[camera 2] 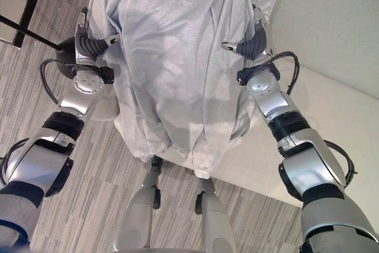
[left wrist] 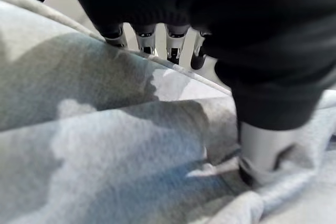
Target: Hang the clothes on the sofa on the clothes rack.
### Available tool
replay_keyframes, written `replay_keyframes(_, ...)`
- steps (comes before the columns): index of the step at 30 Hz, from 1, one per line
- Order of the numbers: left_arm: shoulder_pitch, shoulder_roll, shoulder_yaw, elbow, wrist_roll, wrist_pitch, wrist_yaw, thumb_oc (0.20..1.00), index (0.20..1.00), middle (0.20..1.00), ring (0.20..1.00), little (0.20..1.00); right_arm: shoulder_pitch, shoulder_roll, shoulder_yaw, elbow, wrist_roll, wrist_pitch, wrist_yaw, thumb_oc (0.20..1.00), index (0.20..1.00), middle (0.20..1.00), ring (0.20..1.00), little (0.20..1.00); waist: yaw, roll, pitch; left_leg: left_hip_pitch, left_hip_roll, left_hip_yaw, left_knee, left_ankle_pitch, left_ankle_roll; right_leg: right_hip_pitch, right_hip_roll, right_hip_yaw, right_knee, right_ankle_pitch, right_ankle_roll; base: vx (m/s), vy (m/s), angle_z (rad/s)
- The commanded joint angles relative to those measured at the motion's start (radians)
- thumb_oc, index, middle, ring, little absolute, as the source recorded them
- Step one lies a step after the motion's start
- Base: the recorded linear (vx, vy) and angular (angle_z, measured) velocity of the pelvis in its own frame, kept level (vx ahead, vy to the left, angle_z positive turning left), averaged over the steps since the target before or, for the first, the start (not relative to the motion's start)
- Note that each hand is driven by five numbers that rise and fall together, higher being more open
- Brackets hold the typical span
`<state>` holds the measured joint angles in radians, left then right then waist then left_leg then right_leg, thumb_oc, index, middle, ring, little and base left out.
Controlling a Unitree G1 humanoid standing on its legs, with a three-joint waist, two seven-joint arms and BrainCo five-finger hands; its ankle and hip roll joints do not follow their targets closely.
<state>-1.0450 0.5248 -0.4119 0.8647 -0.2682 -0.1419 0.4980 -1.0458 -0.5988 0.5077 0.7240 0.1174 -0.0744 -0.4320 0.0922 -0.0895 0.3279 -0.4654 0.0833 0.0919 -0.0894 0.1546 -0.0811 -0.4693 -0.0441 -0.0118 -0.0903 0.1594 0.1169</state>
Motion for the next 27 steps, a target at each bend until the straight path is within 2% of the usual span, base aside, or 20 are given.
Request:
replay_keyframes(1,-0.06,-0.199,-0.136,0.023,0.006,-0.032,-0.118,0.2,0.2,0.2,0.2,0.2,-0.048,0.037,0.045,0.011,-0.002,-0.033,0.015,0.432,0.432,0.432,0.432,0.432,-0.012,0.001,0.015,-0.024,-0.02,0.01,0.002,-0.012,-0.078,-0.015,0.006,0.027,0.003,0.01,0.131,-0.03,-0.046,0.01)
replay_keyframes(2,-0.074,-0.195,-0.145,0.041,0.012,-0.031,-0.125,0.2,0.2,0.2,0.2,0.2,-0.059,0.038,0.051,0.004,0.001,-0.037,0.018,0.2,0.2,0.2,0.2,0.2,-0.015,0.0,0.018,-0.027,-0.019,0.012,0.002,-0.011,-0.079,-0.019,0.007,0.029,0.003,0.013,0.131,0.0,0.0,0.0)
replay_keyframes(10,-0.138,-0.16,-0.166,0.111,0.05,-0.015,-0.14,0.2,0.2,0.2,0.2,0.2,-0.086,0.02,0.052,-0.075,-0.009,-0.051,0.006,0.2,0.2,0.2,0.2,0.2,-0.036,-0.004,0.028,-0.048,-0.012,0.026,0.002,-0.006,-0.082,-0.048,0.007,0.034,0.003,0.029,0.137,-0.02,-0.006,-0.05)
replay_keyframes(15,-0.155,-0.113,-0.15,0.088,0.077,-0.022,-0.122,0.2,0.2,0.2,0.2,0.2,-0.046,-0.04,-0.022,-0.222,-0.062,-0.073,-0.035,0.2,0.2,0.2,0.2,0.2,-0.052,0.006,0.029,-0.071,-0.011,0.035,0.002,-0.006,-0.082,-0.079,0.003,0.032,0.003,0.04,0.144,0.0,-0.006,-0.1)
replay_keyframes(21,-0.111,-0.075,-0.1,-0.032,0.097,-0.042,-0.069,0.2,0.2,0.2,0.2,0.2,0.051,-0.07,-0.115,-0.355,-0.177,-0.07,-0.075,0.2,0.2,0.2,0.2,0.2,-0.045,0.021,0.021,-0.067,-0.011,0.039,0.002,-0.01,-0.081,-0.076,0.007,0.031,0.003,0.035,0.145,0.01,-0.003,-0.03)
replay_keyframes(27,-0.059,-0.036,-0.036,-0.173,0.111,-0.074,-0.016,0.2,0.2,0.2,0.2,0.2,0.15,-0.067,-0.22,-0.472,-0.273,-0.074,-0.11,0.2,0.2,0.2,0.2,0.2,-0.035,0.026,-0.019,-0.029,-0.004,0.035,0.002,-0.021,-0.08,-0.033,0.017,0.034,0.005,0.014,0.139,0.01,-0.032,-0.03)
